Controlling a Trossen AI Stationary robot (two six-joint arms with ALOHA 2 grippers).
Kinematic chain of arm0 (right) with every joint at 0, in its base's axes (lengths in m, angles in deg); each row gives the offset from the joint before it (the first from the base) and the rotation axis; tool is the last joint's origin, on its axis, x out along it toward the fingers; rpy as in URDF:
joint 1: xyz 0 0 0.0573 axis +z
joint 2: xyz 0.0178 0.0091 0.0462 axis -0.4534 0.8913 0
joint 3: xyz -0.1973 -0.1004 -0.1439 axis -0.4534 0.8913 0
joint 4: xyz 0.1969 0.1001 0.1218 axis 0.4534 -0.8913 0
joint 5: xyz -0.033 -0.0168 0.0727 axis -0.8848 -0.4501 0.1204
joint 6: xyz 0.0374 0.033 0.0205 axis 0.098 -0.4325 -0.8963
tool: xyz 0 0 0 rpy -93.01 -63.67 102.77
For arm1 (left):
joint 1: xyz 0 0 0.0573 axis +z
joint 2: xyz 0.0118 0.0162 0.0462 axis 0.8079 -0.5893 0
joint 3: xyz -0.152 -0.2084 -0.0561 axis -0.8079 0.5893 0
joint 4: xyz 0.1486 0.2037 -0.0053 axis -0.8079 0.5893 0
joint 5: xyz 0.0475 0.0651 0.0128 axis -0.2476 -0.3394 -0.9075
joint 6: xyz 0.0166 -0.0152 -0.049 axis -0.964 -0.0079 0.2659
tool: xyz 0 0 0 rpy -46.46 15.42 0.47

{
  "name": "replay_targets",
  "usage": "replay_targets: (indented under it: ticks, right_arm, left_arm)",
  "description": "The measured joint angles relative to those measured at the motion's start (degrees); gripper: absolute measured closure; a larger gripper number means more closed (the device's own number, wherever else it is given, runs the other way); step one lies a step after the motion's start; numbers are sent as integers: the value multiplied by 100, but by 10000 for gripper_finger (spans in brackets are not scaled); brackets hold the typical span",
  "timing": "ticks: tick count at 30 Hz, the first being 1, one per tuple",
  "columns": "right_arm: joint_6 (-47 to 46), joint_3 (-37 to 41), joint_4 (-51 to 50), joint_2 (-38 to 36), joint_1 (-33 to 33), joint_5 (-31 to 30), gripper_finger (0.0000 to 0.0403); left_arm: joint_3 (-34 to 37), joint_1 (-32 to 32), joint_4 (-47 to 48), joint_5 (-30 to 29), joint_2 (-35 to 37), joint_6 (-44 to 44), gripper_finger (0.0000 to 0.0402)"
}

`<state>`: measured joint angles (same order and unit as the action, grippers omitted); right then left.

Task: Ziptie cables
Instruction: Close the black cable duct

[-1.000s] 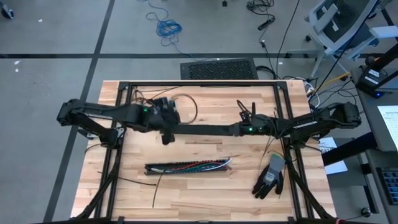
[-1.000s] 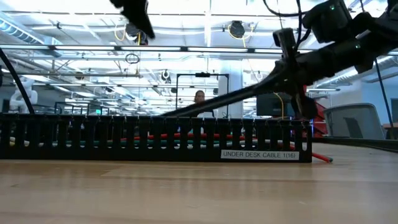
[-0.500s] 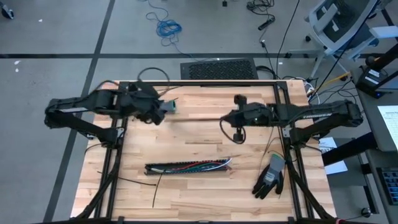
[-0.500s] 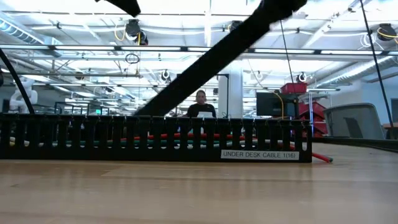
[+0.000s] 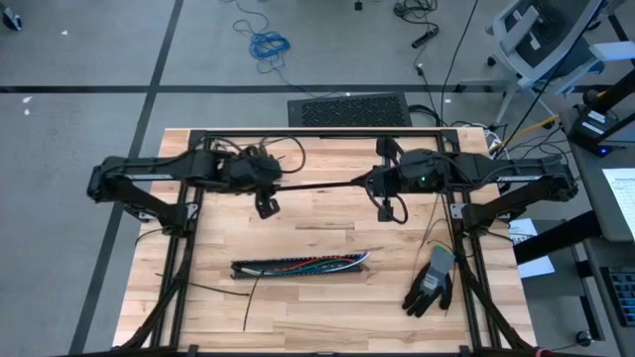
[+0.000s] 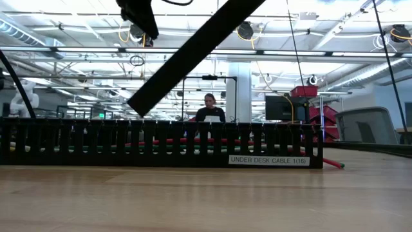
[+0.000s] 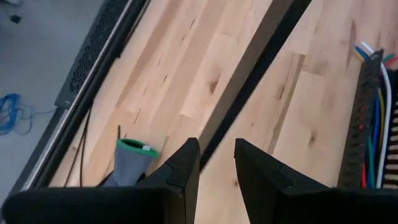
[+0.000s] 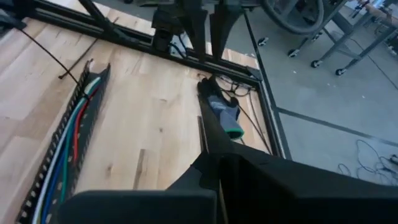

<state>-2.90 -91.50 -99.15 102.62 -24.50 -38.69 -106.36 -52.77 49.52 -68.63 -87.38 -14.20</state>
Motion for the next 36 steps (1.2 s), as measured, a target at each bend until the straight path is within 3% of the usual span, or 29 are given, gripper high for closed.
replay_targets:
  ticks: [6,10,21,36]
  right_arm:
    - [-18,0,123,-1,65,-25,402]
    - [-2,0,393,-1,65,1,403]
    - [39,0,178,-3,57,3,403]
    - [87,0,543,-3,50,5,403]
  left_arm:
    - [0,-102,-91,644,-316,-307,301]
    - [-7,-164,-277,691,-331,-527,301]
    - [-7,-157,-117,-202,-335,-732,301]
    - [-7,-146,32,-337,-366,-1036,301]
